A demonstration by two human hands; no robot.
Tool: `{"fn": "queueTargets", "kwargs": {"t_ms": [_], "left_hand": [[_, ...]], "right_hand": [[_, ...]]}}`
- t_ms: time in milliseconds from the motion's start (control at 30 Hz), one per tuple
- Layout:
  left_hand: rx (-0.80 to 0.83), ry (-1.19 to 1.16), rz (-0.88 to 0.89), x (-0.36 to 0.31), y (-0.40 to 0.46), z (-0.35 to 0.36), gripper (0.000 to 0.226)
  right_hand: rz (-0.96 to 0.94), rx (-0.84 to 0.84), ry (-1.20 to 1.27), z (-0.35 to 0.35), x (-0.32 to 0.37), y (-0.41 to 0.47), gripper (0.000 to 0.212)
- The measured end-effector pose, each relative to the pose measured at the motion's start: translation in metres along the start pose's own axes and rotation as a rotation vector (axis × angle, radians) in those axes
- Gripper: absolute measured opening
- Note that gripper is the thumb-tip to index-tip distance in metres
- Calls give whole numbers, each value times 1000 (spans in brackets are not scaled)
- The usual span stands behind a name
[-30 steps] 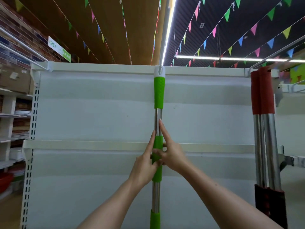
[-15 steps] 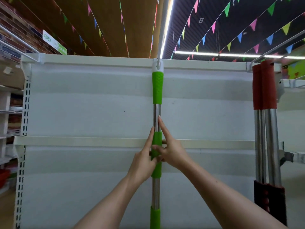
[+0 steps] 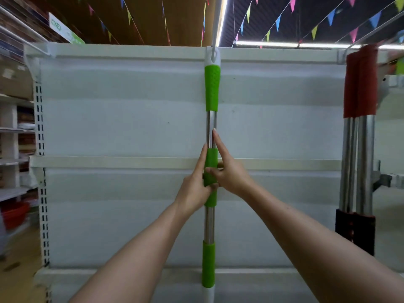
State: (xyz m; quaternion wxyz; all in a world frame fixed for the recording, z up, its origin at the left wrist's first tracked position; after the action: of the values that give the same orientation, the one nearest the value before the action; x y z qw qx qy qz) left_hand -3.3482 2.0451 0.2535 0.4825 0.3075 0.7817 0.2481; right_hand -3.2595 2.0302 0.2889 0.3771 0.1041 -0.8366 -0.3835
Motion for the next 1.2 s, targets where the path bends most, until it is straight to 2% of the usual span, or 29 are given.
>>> {"fn": "queueTargets", "kwargs": {"t_ms": [167,300,467,533,667,933,1200], "left_hand": [[23,32,-3,-1,-5,0,102],[1,35,-91,10,-7,-1,99],[45,34,-170,17,-21,5,65],[36,30,-173,16,-23,5,59],[62,59,-166,16,-21,6,63],[10,-7,-185,17,-26,4,70],[-61,-132,-237,29,-31,11,54]], "right_hand": [[25,8,-62,4,1,-7,103],[33,-17,-87,4,2,-11,103],[59,33,-62,9,0,-26,104],[69,43,-69,10,-1,-31,103],[112,103,-44,13,-5,-39,104],[155,156,-104,18,-3,-55,101],[198,171,-22,19,-11,-66,96]]}}
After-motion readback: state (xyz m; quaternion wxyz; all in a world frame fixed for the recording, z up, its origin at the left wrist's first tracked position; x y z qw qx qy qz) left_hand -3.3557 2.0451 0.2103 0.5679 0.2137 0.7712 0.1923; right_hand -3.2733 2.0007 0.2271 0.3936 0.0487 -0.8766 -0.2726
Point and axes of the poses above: each hand's wrist, its own y-axis towards the middle knuckle, its own z-axis out of the palm, x = y × z, the point moved 9 cm from there along y, towards the middle knuckle, and after that the axes turned 6 degrees about -x, right-handed, at the moved point
